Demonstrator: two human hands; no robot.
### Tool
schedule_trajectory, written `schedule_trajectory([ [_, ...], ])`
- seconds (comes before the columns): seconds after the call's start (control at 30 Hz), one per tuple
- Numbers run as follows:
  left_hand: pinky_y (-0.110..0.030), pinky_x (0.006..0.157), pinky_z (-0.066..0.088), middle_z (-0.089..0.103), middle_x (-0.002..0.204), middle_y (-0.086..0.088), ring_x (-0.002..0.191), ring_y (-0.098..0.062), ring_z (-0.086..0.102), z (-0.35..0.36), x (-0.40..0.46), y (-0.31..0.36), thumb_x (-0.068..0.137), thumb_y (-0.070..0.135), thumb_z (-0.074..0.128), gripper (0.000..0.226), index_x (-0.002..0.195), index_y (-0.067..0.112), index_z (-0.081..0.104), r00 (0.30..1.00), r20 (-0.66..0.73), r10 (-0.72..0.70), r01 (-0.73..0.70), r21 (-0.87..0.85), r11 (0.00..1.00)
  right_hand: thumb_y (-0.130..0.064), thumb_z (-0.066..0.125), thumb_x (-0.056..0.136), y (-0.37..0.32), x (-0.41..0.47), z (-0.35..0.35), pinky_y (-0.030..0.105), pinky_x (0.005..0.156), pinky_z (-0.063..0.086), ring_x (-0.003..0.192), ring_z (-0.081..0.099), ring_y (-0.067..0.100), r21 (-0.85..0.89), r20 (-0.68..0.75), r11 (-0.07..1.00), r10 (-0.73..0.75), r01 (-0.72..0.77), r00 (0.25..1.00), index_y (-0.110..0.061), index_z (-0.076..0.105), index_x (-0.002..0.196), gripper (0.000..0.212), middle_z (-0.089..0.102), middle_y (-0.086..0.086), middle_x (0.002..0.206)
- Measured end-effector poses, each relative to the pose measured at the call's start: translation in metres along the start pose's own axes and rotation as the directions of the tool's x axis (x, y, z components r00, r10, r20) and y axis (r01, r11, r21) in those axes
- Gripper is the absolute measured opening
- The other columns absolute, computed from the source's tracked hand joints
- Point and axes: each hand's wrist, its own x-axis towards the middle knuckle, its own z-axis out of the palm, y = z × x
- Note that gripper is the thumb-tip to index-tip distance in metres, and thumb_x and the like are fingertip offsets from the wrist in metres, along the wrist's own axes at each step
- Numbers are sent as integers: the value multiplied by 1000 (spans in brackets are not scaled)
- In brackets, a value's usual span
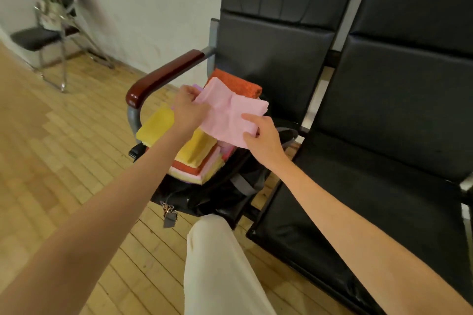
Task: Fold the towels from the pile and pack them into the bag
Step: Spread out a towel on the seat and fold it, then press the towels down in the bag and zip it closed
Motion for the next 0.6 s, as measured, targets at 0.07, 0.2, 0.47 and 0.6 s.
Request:
schedule_trajectory([
  [0.07, -20, 60, 41, 55, 86, 0, 74, -9, 50, 0, 30, -5, 70, 2, 53, 23, 86, 18, 47, 999, -39, 9, -9, 19, 1000, -3, 51, 91, -2, 30, 7, 14, 89, 35, 109, 45, 16, 5, 11, 1000, -18, 18, 1000, -14, 48, 135, 46, 38, 10, 130],
  [0.2, -15, 56, 35, 47, 80, 7, 67, -3, 43, 3, 94, -22, 73, -3, 54, 25, 92, 13, 47, 993, -116, 15, -6, 83, 997, -4, 52, 90, 4, 89, 27, 22, 94, 39, 88, 44, 7, 35, 47, 999, -32, 30, 998, -15, 50, 135, 46, 38, 3, 115],
  [0.47, -14, 55, 40, 57, 94, -2, 81, -14, 52, 0, 149, -65, 79, 0, 57, 22, 97, 12, 51, 976, -119, -180, 207, 288, 935, -9, 59, 87, 18, 125, 67, 32, 95, 44, 88, 47, 11, 97, 144, 982, 146, -161, 979, -17, 56, 129, 43, 37, -1, 108],
  [0.6, -27, 73, 39, 54, 100, -1, 92, -15, 49, -2, 156, -73, 82, 8, 61, 22, 102, 10, 52, 964, 37, -264, 214, 481, 850, -15, 58, 86, 12, 128, 64, 32, 87, 48, 85, 52, 16, -134, 169, 955, 283, -263, 944, -21, 57, 127, 41, 38, 1, 119],
])
